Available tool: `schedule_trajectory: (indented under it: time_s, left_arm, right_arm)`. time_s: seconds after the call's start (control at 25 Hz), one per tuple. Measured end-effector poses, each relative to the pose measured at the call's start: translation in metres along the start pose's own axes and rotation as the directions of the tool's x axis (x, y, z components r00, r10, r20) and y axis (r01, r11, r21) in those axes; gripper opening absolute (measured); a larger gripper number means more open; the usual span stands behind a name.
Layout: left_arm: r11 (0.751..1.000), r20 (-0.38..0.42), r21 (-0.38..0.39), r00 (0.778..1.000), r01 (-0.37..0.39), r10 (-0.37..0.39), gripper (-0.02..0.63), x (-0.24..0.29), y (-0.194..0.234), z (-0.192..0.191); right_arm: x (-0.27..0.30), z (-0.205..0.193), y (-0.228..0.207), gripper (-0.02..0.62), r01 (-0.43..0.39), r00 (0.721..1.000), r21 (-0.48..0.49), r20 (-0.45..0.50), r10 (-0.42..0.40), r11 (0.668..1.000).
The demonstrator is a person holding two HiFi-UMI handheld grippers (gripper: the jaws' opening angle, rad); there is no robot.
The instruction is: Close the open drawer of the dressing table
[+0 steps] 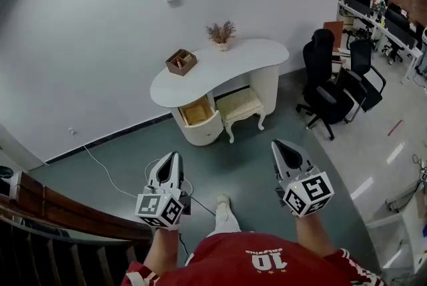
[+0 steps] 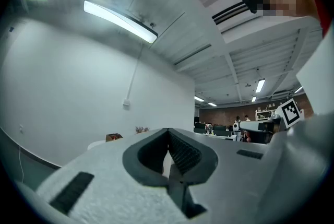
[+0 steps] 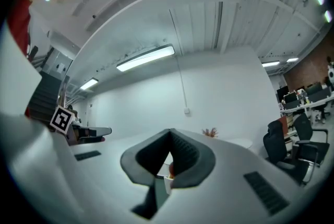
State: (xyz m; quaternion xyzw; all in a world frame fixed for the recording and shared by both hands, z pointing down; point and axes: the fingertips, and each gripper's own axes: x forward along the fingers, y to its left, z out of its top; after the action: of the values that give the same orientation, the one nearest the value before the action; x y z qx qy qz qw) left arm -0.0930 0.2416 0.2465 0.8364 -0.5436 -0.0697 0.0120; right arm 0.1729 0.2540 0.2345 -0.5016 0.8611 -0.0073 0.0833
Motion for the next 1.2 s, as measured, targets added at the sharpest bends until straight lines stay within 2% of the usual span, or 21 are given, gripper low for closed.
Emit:
schedule_trajectory:
  time_s: [0.48, 0.76, 1.0, 1.2]
  left_arm:
    - [1.000, 0.005, -0.010, 1.000, 0.027, -0.027, 0.003, 0.014, -0.003, -0.005]
    - [0.999, -0.016, -0.003, 0.999, 0.047, -0.047, 0.003, 0.031, 0.009, -0.019]
    - [0.999, -0.045, -0.035, 0.999, -0.003, 0.002, 0.003, 0.053, 0.045, -0.045]
    - [0.997, -0.039, -0.054, 0.998, -0.056, 0.054, 0.003, 0.080, 0.083, -0.054]
  right_arm:
    - [-0.005, 0.003, -0.006, 0.005, 0.009, 0.999, 0.034, 0.038, -0.011, 0.999]
    - [0.019, -0.006, -0.018, 0.005, 0.010, 0.999, 0.080, 0.031, -0.013, 0.997]
    - [0.057, -0.018, -0.020, 0.005, -0.004, 1.000, 0.063, 0.002, 0.004, 0.998]
    - [0.113, -0.024, -0.035, 0.005, -0.028, 0.999, 0.033, -0.024, 0.029, 0.999]
